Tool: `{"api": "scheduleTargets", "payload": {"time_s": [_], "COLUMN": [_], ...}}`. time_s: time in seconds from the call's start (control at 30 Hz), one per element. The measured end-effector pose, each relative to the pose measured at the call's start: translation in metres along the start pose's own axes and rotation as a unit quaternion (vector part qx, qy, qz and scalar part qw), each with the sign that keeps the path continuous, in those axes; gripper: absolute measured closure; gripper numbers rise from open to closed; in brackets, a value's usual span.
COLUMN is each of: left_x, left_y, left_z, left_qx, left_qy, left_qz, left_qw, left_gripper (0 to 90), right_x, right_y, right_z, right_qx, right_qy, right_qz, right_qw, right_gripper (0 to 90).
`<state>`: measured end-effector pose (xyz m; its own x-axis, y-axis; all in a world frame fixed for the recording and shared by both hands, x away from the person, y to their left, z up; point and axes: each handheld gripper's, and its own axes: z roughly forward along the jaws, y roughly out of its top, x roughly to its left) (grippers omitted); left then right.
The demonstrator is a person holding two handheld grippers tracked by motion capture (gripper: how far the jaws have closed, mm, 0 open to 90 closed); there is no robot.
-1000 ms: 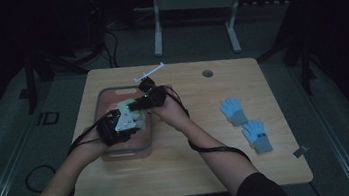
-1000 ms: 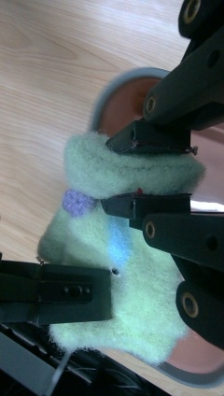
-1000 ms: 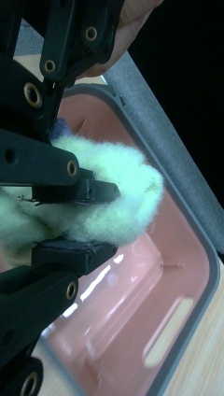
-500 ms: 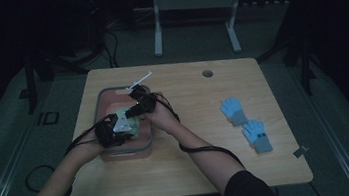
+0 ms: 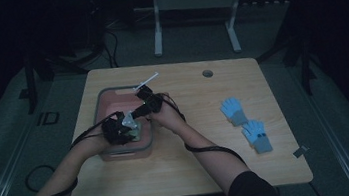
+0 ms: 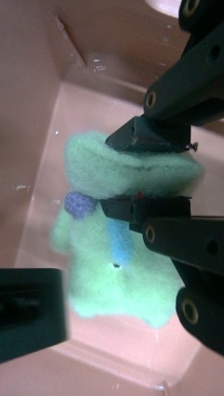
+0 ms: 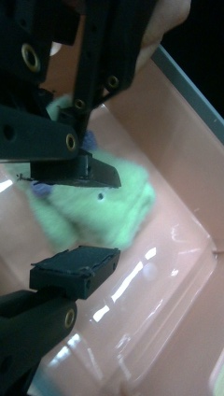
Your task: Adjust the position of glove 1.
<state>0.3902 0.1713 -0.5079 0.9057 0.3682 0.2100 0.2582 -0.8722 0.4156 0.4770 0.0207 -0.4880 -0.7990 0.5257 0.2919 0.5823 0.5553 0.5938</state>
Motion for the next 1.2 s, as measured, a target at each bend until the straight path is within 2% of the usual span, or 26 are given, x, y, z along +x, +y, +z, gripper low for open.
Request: {"api": "scheduleTargets", "payload": {"time_s": [0.07, 0.13, 0.2, 0.3, 0.43, 0.5, 0.6, 0.7, 0.87, 1.0, 1.07, 1.13, 1.2], "left_x": [0.0, 0.0, 0.001, 0.001, 0.001, 0.001, -0.003, -0.007, -0.019, -0.027, -0.03, -0.034, -0.037], "left_y": [0.001, 0.001, 0.001, 0.001, 0.003, 0.006, 0.012, 0.02, 0.036, 0.048, 0.055, 0.061, 0.066], "left_z": [0.001, 0.001, -0.001, -0.008, -0.022, -0.029, -0.04, -0.046, -0.049, -0.046, -0.044, -0.041, -0.037], "left_qx": [0.009, 0.007, 0.003, -0.006, -0.034, -0.044, -0.071, -0.094, -0.112, -0.124, -0.126, -0.126, -0.118], "left_qy": [-0.001, -0.007, -0.003, 0.015, 0.038, 0.044, 0.045, 0.035, 0.033, 0.013, 0.008, 0.002, 0.001], "left_qz": [-0.004, -0.014, -0.027, -0.047, -0.062, -0.066, -0.074, -0.081, -0.075, -0.069, -0.067, -0.064, -0.06], "left_qw": [1.0, 0.9999, 0.9996, 0.9988, 0.9968, 0.9959, 0.9937, 0.9917, 0.9904, 0.9898, 0.9896, 0.9899, 0.9912], "left_gripper": [64.0, 55.5, 45.3, 37.5, 37.6, 37.6, 38.2, 38.3, 38.2, 37.5, 35.4, 32.1, 27.5], "right_x": [-0.003, -0.004, -0.003, 0.0, 0.005, 0.007, 0.009, 0.007, -0.003, -0.014, -0.02, -0.025, -0.03], "right_y": [-0.005, -0.009, -0.012, -0.016, -0.022, -0.026, -0.033, -0.042, -0.058, -0.071, -0.077, -0.083, -0.089], "right_z": [-0.004, -0.009, -0.015, -0.029, -0.05, -0.06, -0.073, -0.086, -0.102, -0.116, -0.123, -0.13, -0.137], "right_qx": [-0.002, -0.004, -0.009, -0.022, -0.045, -0.051, -0.062, -0.072, -0.077, -0.087, -0.095, -0.103, -0.107], "right_qy": [0.003, 0.011, 0.013, 0.017, 0.032, 0.03, 0.028, 0.021, 0.004, -0.007, -0.009, -0.009, -0.019], "right_qz": [-0.001, -0.004, -0.011, -0.018, -0.032, -0.037, -0.046, -0.05, -0.041, -0.029, -0.016, -0.004, 0.002], "right_qw": [1.0, 0.9999, 0.9998, 0.9995, 0.998, 0.9976, 0.9966, 0.9959, 0.9962, 0.9958, 0.9953, 0.9947, 0.994], "right_gripper": [56.3, 55.2, 54.5, 54.0, 53.8, 52.9, 51.5, 50.6, 45.3, 39.1, 34.9, 29.5, 26.6]}}
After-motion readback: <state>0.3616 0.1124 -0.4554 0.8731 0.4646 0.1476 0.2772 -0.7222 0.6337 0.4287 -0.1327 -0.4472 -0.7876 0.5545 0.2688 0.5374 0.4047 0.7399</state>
